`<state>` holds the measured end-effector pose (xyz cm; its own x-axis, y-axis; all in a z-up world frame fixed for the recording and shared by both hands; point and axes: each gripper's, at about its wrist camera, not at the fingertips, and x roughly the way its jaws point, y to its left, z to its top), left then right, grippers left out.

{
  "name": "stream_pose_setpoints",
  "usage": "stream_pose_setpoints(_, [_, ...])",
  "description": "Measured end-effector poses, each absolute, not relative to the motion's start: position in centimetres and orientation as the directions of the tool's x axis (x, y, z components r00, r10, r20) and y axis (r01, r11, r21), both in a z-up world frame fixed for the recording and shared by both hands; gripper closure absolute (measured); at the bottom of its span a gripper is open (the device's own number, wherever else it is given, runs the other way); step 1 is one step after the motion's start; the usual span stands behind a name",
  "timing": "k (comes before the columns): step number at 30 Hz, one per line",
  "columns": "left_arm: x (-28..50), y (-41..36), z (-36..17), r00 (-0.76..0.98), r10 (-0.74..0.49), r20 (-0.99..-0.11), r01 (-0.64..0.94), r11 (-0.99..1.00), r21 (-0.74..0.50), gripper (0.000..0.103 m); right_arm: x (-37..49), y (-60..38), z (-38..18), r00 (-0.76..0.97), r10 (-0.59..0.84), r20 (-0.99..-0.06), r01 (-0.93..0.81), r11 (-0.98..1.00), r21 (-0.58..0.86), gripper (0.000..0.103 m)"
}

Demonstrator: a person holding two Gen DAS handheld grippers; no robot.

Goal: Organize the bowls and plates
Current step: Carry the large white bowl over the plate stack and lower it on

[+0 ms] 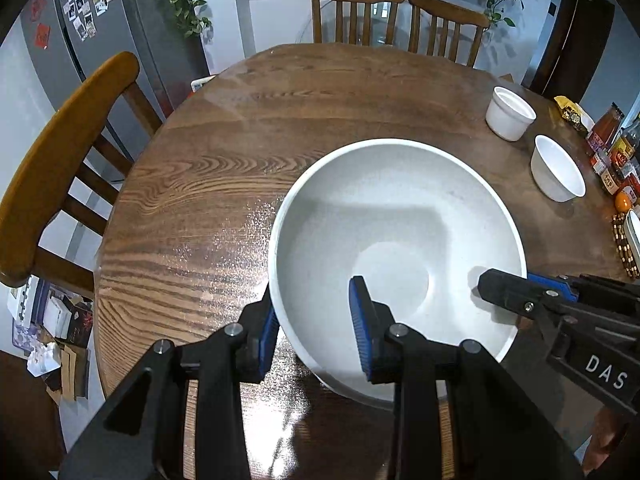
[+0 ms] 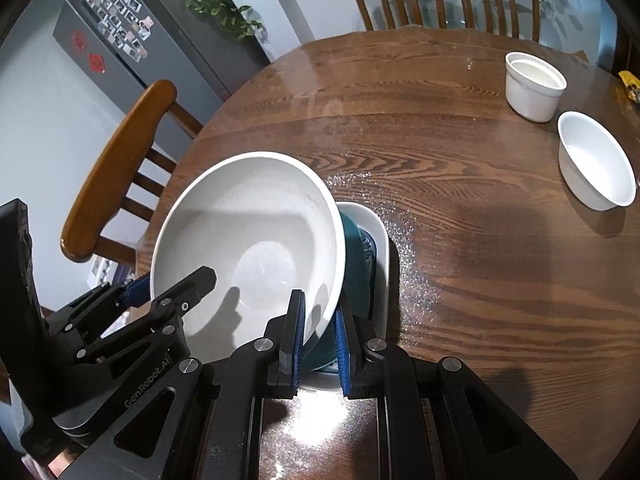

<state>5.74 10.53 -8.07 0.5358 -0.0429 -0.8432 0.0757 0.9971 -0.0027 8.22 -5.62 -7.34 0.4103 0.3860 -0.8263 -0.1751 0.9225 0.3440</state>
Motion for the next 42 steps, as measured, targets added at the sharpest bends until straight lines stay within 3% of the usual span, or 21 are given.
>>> stream_pose_setpoints(42, [7.7,10.7,-10.3,0.476,-0.032,-0.879,0.081,0.997,0.007,0.069,10.0,-4.9,-9.1,0.358,0.372,-0.857,-0.142,0.928,0.344,0.087])
